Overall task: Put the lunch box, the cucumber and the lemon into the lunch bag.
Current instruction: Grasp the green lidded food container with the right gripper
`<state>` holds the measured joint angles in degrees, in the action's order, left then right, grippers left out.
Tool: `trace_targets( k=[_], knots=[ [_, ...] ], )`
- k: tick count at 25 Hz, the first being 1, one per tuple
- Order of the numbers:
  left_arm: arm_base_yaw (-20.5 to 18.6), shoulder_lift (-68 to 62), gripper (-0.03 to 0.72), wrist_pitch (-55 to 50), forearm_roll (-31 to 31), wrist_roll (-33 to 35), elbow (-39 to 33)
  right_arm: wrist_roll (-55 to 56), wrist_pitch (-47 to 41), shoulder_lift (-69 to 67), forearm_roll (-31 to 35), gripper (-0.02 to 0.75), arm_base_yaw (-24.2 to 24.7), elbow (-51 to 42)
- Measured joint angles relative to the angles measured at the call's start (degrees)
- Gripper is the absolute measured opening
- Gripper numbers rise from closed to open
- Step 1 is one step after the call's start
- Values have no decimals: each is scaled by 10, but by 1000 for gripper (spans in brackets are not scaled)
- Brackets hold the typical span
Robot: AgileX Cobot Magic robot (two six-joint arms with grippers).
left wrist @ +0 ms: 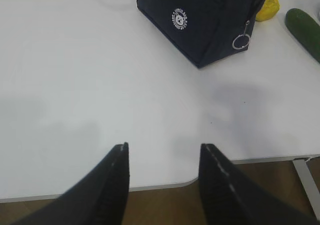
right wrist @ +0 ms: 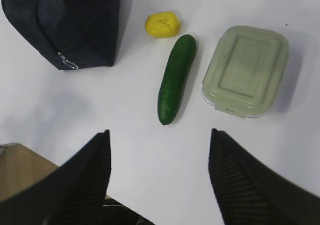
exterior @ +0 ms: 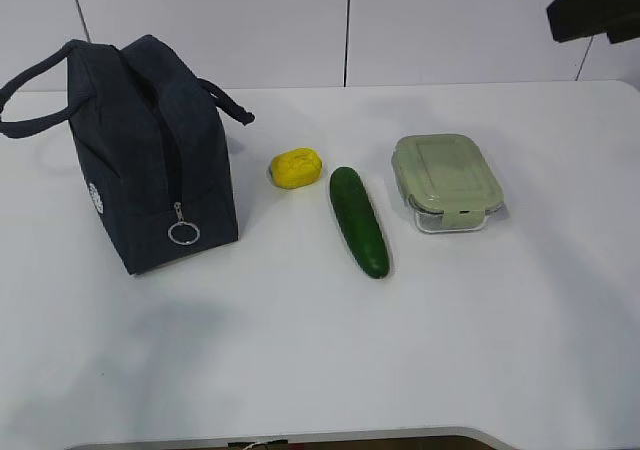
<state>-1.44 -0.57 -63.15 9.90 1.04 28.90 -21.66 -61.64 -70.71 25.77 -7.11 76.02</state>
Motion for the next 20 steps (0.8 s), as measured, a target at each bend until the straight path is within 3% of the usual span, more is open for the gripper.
trace_targets(
  k=[5,13,20],
  knots=[
    [0,0,329,0,0,0,0,-40,-20,-52,73,491,25,20],
    [0,0,329,0,0,0,0,-175,-78,-142,303,491,158,22],
    [0,0,329,0,0,0,0,-234,-80,-225,355,491,204,24]
  ],
)
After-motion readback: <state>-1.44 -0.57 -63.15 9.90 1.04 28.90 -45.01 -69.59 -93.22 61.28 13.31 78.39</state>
